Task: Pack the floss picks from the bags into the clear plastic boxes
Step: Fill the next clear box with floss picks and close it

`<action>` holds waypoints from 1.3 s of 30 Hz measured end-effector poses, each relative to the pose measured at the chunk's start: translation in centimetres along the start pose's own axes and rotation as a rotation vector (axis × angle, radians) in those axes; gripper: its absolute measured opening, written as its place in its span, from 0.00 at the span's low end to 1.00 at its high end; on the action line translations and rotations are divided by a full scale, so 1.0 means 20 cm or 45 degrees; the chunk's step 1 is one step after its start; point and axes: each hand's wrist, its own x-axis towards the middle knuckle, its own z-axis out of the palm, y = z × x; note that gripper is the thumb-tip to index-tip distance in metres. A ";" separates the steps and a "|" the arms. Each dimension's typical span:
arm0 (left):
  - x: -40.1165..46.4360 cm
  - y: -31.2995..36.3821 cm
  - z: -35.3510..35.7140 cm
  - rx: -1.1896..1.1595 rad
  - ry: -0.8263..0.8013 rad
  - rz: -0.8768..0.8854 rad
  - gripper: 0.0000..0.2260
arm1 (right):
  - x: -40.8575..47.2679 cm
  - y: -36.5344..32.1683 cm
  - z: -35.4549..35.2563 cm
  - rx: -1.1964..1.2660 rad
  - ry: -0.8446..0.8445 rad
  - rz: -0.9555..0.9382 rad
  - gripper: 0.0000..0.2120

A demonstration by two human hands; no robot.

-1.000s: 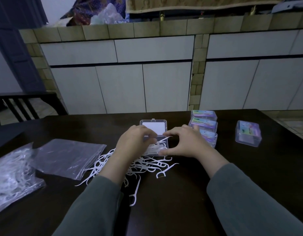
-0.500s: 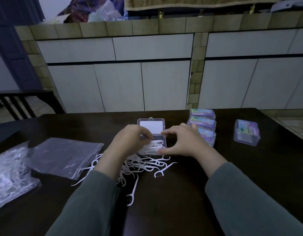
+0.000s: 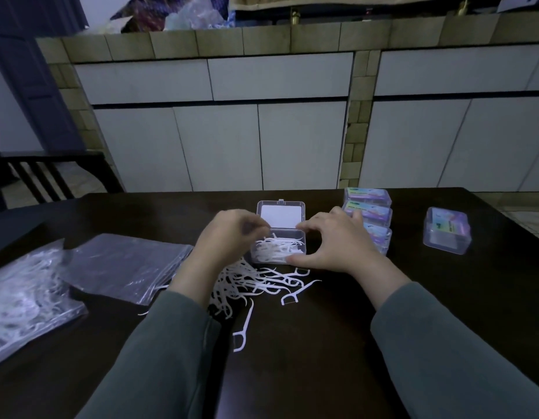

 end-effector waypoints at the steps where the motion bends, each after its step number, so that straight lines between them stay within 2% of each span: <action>1: -0.02 -0.02 -0.03 -0.018 0.025 -0.015 0.06 | 0.00 -0.01 -0.01 -0.022 0.018 0.002 0.37; 3: -0.06 -0.06 -0.08 -0.003 0.011 -0.054 0.05 | -0.01 -0.05 -0.02 -0.043 0.086 -0.026 0.36; 7: -0.18 -0.14 -0.17 0.031 -0.040 -0.156 0.04 | -0.06 -0.23 -0.01 0.032 0.197 -0.222 0.25; 10: -0.29 -0.22 -0.23 0.034 -0.003 -0.234 0.03 | -0.08 -0.40 0.03 0.116 0.149 -0.364 0.21; 13: -0.39 -0.33 -0.29 0.071 0.020 -0.316 0.08 | -0.05 -0.53 0.10 0.112 0.122 -0.437 0.20; 16: -0.45 -0.42 -0.32 0.087 0.013 -0.418 0.13 | 0.00 -0.61 0.15 0.096 0.084 -0.414 0.19; 22: -0.47 -0.43 -0.32 0.065 -0.055 -0.486 0.11 | 0.05 -0.68 0.18 -0.023 0.026 -0.257 0.22; 25: -0.48 -0.41 -0.31 0.131 -0.076 -0.517 0.15 | 0.05 -0.67 0.18 -0.091 -0.050 -0.232 0.22; 33: -0.48 -0.35 -0.30 0.170 -0.071 -0.408 0.09 | 0.01 -0.63 0.14 -0.025 -0.069 -0.331 0.18; 37: -0.49 -0.32 -0.29 0.103 -0.063 -0.270 0.05 | -0.02 -0.57 0.07 -0.074 -0.043 -0.278 0.18; 38: -0.49 -0.32 -0.29 0.077 -0.057 -0.251 0.07 | -0.02 -0.56 0.06 -0.090 -0.020 -0.243 0.19; 39: -0.49 -0.31 -0.29 0.056 -0.076 -0.250 0.15 | -0.03 -0.55 0.04 -0.106 0.001 -0.209 0.21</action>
